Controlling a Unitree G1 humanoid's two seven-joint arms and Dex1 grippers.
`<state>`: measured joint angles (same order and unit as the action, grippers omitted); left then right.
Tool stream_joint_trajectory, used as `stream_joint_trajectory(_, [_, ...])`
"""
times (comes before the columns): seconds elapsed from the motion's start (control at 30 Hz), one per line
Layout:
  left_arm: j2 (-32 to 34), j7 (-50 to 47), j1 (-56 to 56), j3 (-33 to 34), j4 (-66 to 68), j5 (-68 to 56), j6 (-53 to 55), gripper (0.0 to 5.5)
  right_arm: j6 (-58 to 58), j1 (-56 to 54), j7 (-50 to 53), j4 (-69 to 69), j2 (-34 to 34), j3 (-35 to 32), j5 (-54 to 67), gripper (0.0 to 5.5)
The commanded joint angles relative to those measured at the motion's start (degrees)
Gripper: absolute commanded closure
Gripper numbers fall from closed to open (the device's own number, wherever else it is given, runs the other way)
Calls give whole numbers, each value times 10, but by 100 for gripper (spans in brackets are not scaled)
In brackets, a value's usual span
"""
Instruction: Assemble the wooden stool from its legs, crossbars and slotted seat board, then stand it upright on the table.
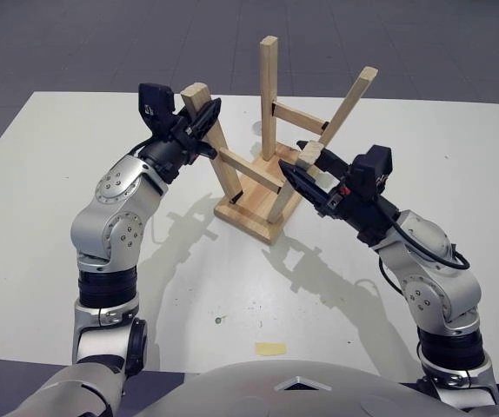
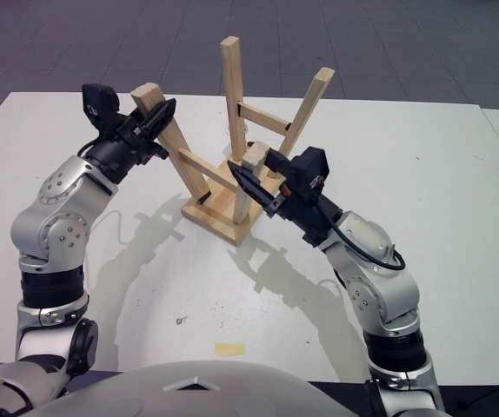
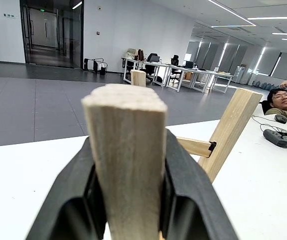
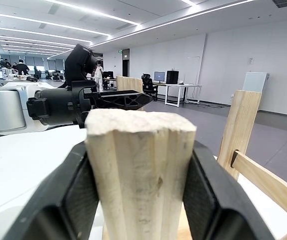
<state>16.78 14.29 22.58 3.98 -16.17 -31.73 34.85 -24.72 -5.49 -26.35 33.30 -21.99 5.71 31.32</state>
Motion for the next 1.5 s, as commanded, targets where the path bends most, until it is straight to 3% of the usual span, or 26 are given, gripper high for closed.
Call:
stream_joint_trajectory(0.03, [-1, 5, -7, -32, 11, 26, 16, 448, -62, 2, 14, -18, -13, 26, -19, 340])
stream_joint_trajectory(0.27, [18, 24, 6, -43, 4, 45, 3, 448, -95, -54, 29, 7, 7, -96, 138, 228])
stream_joint_trajectory(0.5, [18, 31, 8, -58, 9, 62, -9, 448, -120, -141, 76, 2, -12, -221, 432, 122])
stream_joint_trajectory(0.6, [18, 50, 0, -70, 16, 64, -16, 448, -122, -169, 92, -51, -29, -238, 447, 70])
stream_joint_trajectory(0.73, [18, 90, -7, -76, 16, 39, -12, 448, -127, -196, 63, -130, -52, -215, 395, 10])
stream_joint_trajectory(1.0, [37, 162, -32, -95, -13, -26, 32, 448, -141, -236, 33, -196, -22, -167, 354, 10])
stream_joint_trajectory(1.2, [37, 155, -32, -107, -12, -14, 28, 448, -179, -161, -41, -144, -41, -97, 321, 10])
stream_joint_trajectory(1.33, [41, 154, -33, -109, -15, -14, 30, 448, -184, -146, -53, -177, -47, -45, 243, 10])
stream_joint_trajectory(1.5, [40, 156, -29, -118, -11, -11, 28, 448, -157, -93, -45, -267, -71, 80, 55, 10])
